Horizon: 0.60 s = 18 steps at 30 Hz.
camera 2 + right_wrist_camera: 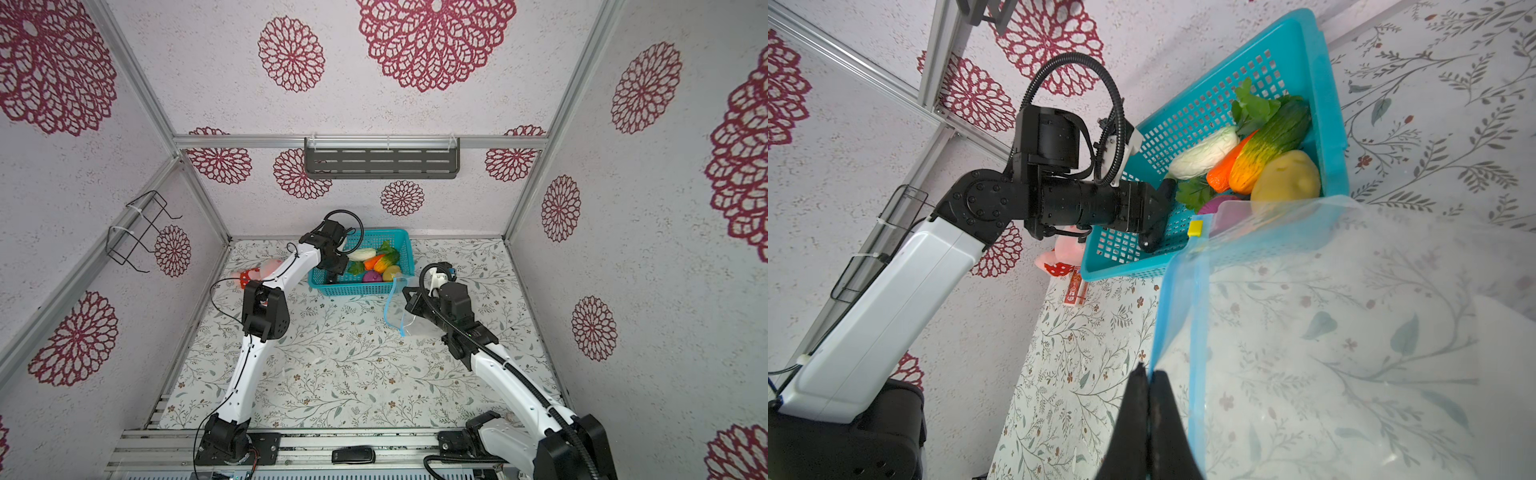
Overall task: Place the food in the zip-top bag and seal the zipper
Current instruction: 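Lower the left gripper onto the black eggplant and close on it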
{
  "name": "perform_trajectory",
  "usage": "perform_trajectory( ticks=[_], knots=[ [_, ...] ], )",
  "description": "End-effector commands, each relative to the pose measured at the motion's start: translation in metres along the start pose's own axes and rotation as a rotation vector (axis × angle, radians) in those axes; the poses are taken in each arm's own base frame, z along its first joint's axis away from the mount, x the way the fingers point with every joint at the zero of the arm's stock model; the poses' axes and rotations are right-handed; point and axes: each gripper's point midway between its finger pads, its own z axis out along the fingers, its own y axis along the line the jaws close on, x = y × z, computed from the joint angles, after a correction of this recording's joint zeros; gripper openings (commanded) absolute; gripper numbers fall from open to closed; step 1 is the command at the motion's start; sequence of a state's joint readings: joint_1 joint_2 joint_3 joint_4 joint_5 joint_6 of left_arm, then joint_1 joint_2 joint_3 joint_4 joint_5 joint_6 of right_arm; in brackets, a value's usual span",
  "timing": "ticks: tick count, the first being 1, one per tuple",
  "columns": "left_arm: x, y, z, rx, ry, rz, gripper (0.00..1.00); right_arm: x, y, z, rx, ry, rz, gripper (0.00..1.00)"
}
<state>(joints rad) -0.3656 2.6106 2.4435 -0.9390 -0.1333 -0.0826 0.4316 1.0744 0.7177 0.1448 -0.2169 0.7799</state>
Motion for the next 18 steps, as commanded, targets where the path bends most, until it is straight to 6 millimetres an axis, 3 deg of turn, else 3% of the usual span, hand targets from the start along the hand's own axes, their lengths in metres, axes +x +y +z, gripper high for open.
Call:
perform_trajectory(
  ticks=[1, 5, 11, 18],
  knots=[
    [-0.002, -0.001, 0.009, 0.033, -0.005, -0.021, 0.55, -0.005, 0.006, 0.001, -0.026, -0.014, 0.003, 0.00],
    [0.003, -0.007, 0.008, 0.065, 0.015, -0.032, 0.55, -0.004, 0.004, 0.002, -0.023, -0.012, 0.003, 0.00],
    [0.009, -0.006, 0.009, 0.062, 0.037, -0.028, 0.63, -0.003, 0.005, 0.004, -0.028, -0.006, 0.007, 0.00],
    [0.011, -0.007, 0.010, 0.065, 0.048, -0.030, 0.59, -0.002, 0.004, 0.003, -0.023, -0.006, 0.007, 0.00]
  ],
)
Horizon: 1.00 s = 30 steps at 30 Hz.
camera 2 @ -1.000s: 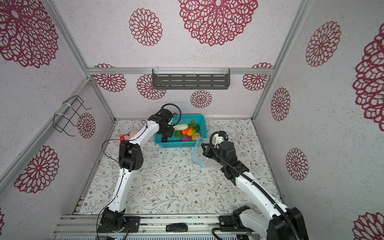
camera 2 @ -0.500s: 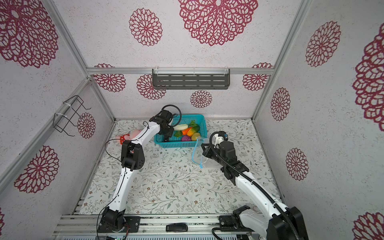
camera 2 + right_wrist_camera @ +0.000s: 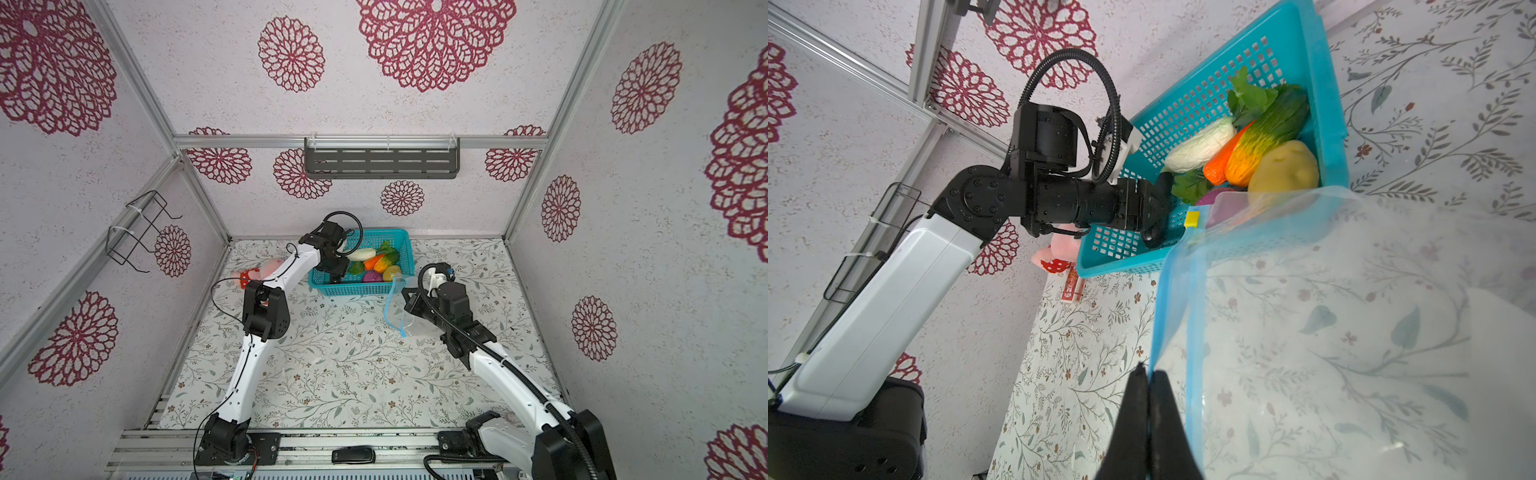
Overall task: Place the food in the zip-top bag and seal the zipper
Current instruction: 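Lower the left gripper onto the black eggplant and close on it, then lift the eggplant with the left gripper and carry it toward the bag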
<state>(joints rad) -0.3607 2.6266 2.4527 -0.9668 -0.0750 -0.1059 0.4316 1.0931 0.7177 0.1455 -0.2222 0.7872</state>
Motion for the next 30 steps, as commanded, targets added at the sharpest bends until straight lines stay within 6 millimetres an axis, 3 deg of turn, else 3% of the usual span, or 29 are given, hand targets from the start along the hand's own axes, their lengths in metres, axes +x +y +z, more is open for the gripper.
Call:
perform_trajectory(
  ticks=[1, 9, 20, 30],
  knots=[
    [0.003, 0.002, 0.004, 0.005, 0.015, -0.005, 0.58, -0.006, 0.008, -0.001, -0.031, -0.023, -0.005, 0.00],
    [-0.001, 0.006, -0.012, -0.013, 0.002, -0.011, 0.46, -0.006, 0.009, -0.001, -0.033, -0.024, -0.007, 0.00],
    [-0.020, -0.001, -0.063, 0.033, -0.084, -0.040, 0.41, -0.006, 0.007, -0.003, -0.027, -0.029, -0.003, 0.00],
    [-0.026, -0.006, -0.096, 0.054, -0.132, -0.053, 0.37, -0.005, 0.006, -0.002, -0.034, -0.033, 0.003, 0.00]
  ],
)
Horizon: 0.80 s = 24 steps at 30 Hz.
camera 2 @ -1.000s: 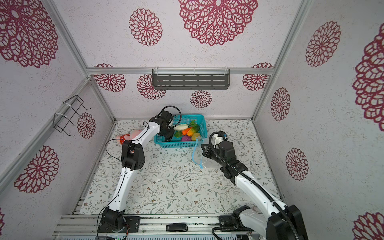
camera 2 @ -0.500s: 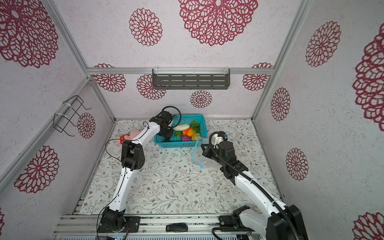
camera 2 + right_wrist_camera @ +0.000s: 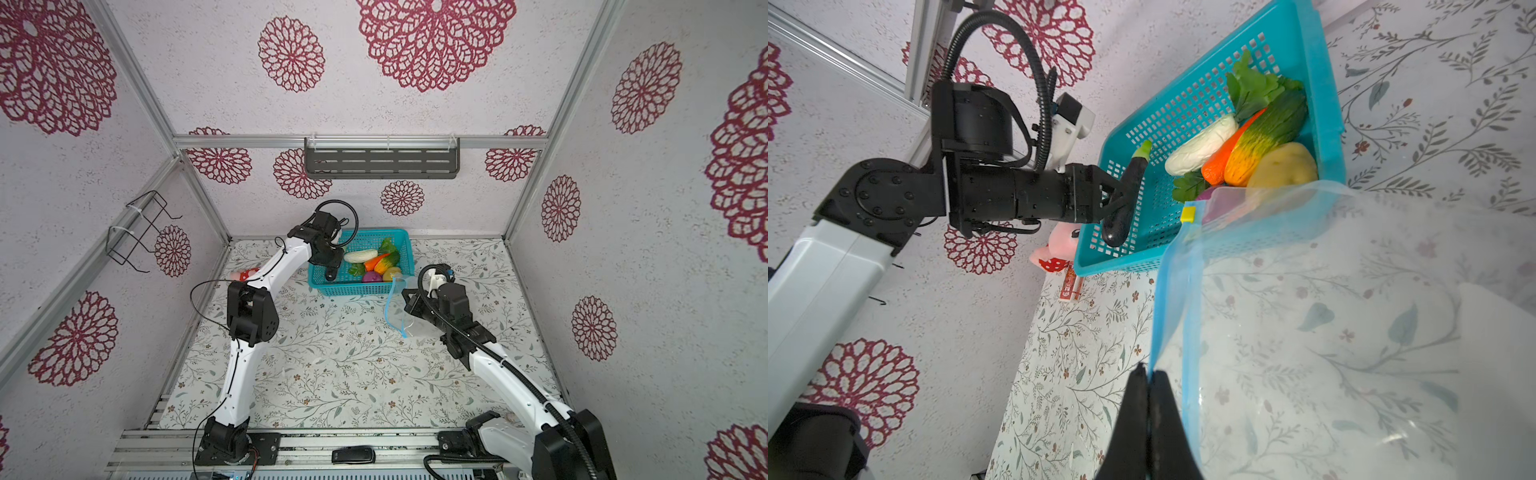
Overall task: Place the food in the zip-top bag and seal the zipper
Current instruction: 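Lift the eggplant with the left gripper and carry it toward the bag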
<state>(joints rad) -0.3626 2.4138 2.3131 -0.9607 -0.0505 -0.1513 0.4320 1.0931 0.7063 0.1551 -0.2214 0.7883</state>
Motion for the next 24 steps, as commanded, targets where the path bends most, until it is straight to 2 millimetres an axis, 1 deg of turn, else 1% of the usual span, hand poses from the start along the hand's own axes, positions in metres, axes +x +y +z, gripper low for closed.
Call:
perform_trajectory(
  ticks=[1, 8, 14, 19, 21, 24],
  knots=[
    [-0.014, -0.007, -0.024, 0.026, -0.059, -0.005, 0.37, -0.007, 0.009, -0.002, -0.036, -0.034, 0.002, 0.00],
    [-0.014, -0.018, -0.036, 0.056, -0.073, -0.015, 0.37, -0.007, 0.009, -0.003, -0.040, -0.037, 0.003, 0.00],
    [-0.020, -0.035, -0.056, 0.093, -0.107, -0.032, 0.36, -0.009, 0.012, -0.002, -0.048, -0.036, 0.000, 0.00],
    [-0.023, -0.059, -0.083, 0.149, -0.134, -0.010, 0.36, -0.009, 0.013, -0.003, -0.047, -0.036, -0.006, 0.00],
    [-0.019, -0.072, -0.094, 0.177, -0.133, 0.003, 0.36, -0.011, 0.013, -0.004, -0.044, -0.039, -0.009, 0.00],
    [-0.007, -0.091, -0.106, 0.217, -0.119, 0.024, 0.35, -0.011, 0.012, -0.004, -0.039, -0.040, -0.014, 0.00]
  ],
)
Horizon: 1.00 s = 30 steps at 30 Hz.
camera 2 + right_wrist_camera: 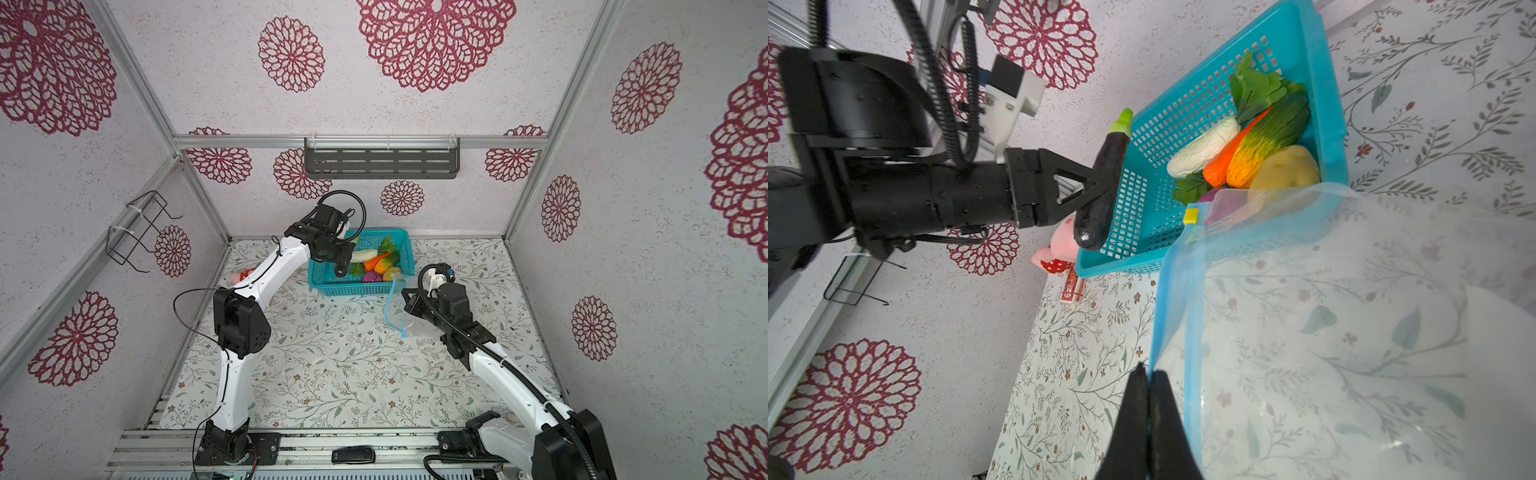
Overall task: Place the food in the zip-top bag and seal the zipper
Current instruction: 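Lift the eggplant with the left gripper and carry it toward the bag, then lower the eggplant tip into the bag mouth held by the right gripper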
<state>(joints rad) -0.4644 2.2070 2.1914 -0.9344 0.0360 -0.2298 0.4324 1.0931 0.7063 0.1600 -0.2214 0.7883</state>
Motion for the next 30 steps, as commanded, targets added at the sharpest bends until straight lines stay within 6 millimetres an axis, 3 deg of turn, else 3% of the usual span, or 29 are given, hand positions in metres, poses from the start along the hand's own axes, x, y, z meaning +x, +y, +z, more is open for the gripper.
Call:
perform_trajectory(
  ticks=[1, 18, 24, 30],
  knots=[
    [0.004, -0.032, -0.028, 0.078, -0.018, 0.023, 0.35, -0.010, 0.010, -0.004, -0.032, -0.036, -0.014, 0.00],
    [0.092, -0.115, -0.103, 0.290, 0.127, 0.151, 0.33, -0.012, 0.010, -0.003, -0.029, -0.046, -0.039, 0.00],
    [0.118, -0.131, -0.107, 0.361, 0.214, 0.186, 0.33, -0.012, 0.011, -0.003, -0.035, -0.047, -0.042, 0.00],
    [0.123, -0.135, -0.101, 0.371, 0.234, 0.190, 0.32, -0.012, 0.012, -0.004, -0.038, -0.048, -0.043, 0.00]
  ],
)
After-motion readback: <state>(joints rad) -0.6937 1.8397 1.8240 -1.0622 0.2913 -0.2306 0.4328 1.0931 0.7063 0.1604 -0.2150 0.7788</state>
